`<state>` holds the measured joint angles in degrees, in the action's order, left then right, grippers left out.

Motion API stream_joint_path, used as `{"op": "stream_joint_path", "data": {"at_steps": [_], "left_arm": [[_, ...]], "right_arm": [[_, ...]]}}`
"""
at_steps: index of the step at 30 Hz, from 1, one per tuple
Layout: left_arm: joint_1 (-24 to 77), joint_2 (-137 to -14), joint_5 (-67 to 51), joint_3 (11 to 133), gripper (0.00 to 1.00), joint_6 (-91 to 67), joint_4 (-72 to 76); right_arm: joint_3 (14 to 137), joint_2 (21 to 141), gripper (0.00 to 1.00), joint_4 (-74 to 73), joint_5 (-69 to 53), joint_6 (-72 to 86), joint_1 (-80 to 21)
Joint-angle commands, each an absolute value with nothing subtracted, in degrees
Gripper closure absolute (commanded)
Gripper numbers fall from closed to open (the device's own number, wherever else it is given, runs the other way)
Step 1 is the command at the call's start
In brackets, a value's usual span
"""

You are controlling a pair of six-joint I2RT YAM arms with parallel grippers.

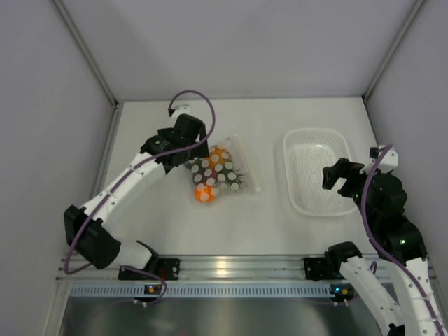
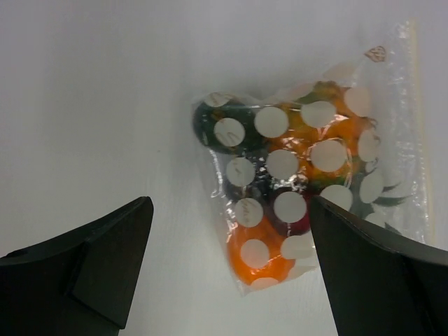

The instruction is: Open the zip-top bag and remove the fake food

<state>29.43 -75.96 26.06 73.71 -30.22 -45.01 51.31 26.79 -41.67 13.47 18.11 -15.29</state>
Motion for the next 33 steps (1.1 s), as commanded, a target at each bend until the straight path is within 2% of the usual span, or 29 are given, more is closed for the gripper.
{"op": "stream_joint_path", "data": {"at_steps": [1,6,14,23,33], "left_arm": [[35.92,-84.27,31.81,80.49,0.01,-30.68,-44.38],[42.35,-97.44,37.26,91.72,0.01,-28.13,-44.56],[50.88,-111.78,44.2,105.81,0.01,-24.97,-45.26],[52.29,-130.58,49.92,119.68,0.01,-22.42,-45.35],[51.94,-136.67,55.2,121.64,0.02,-21.09,-45.26]], "right_arm": [[50.98,25.93,0.01,-39.64,11.78,18.63,-15.91],[50.63,24.52,0.01,-40.95,10.99,18.02,-15.82],[50.36,22.77,0.01,-42.28,10.55,17.49,-15.82],[51.33,20.66,0.01,-43.59,9.76,17.58,-15.82],[50.45,19.25,0.0,-43.77,7.21,17.84,-15.73]]}}
